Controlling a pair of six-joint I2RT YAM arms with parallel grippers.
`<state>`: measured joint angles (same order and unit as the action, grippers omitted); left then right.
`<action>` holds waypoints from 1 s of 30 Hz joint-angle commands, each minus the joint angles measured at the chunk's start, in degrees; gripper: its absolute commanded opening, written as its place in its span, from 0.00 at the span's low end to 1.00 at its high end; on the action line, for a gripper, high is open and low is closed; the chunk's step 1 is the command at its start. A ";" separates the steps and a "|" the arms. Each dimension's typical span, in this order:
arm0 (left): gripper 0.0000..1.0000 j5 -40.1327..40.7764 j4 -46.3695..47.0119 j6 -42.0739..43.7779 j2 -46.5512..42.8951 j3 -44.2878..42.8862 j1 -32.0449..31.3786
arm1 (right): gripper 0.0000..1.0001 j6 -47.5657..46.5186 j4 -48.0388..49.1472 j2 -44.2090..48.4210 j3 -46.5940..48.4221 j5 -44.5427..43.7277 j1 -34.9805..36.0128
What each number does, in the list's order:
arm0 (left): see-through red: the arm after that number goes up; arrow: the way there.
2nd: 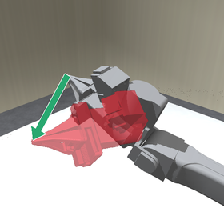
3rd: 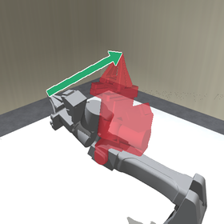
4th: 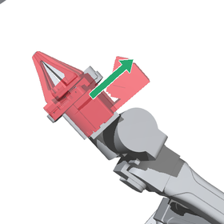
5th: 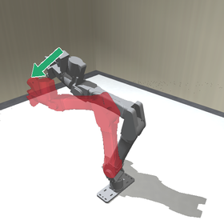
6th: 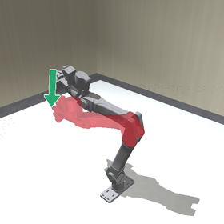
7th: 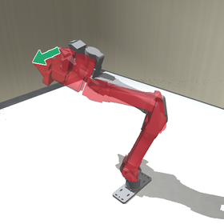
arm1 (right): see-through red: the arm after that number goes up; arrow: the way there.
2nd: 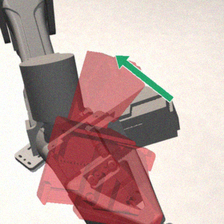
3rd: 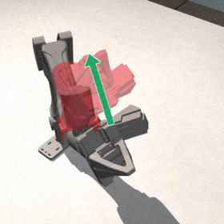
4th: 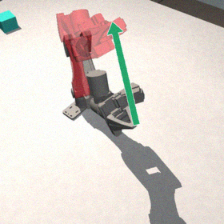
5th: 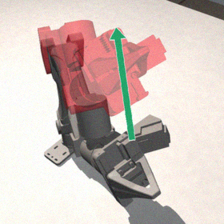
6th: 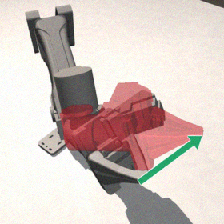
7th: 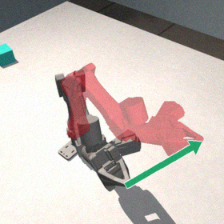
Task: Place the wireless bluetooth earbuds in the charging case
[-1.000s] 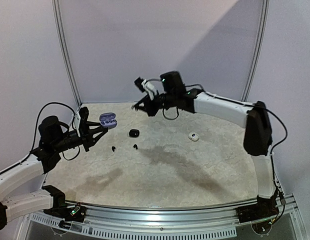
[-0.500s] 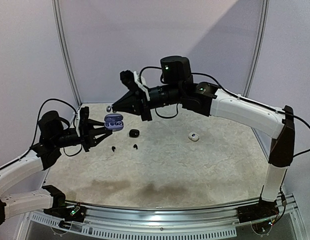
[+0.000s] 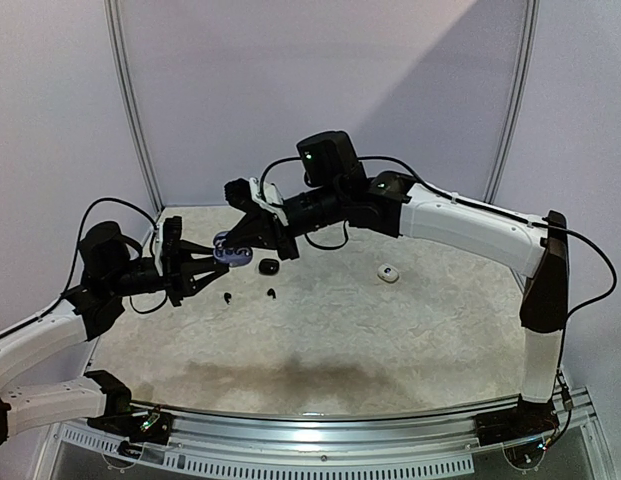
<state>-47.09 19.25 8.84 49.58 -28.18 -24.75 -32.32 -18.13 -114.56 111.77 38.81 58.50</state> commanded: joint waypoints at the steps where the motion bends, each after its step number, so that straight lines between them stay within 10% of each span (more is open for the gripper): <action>1: 0.00 0.54 -0.03 0.82 0.52 -1.61 -0.95 | 0.00 -1.16 -2.30 -1.83 1.74 -1.37 0.12; 16: 0.00 1.08 -0.36 1.34 0.65 -1.56 -1.09 | 0.01 -4.50 -8.41 -4.21 3.90 -1.97 0.12; 30: 0.00 5.36 -1.62 0.06 0.78 0.65 -1.09 | 0.36 -2.25 -5.48 -0.90 3.29 -3.54 0.15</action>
<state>-42.89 17.76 9.39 50.24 -28.18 -25.23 -35.90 -24.64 -117.32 114.80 37.08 58.61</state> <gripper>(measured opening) 0.245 0.331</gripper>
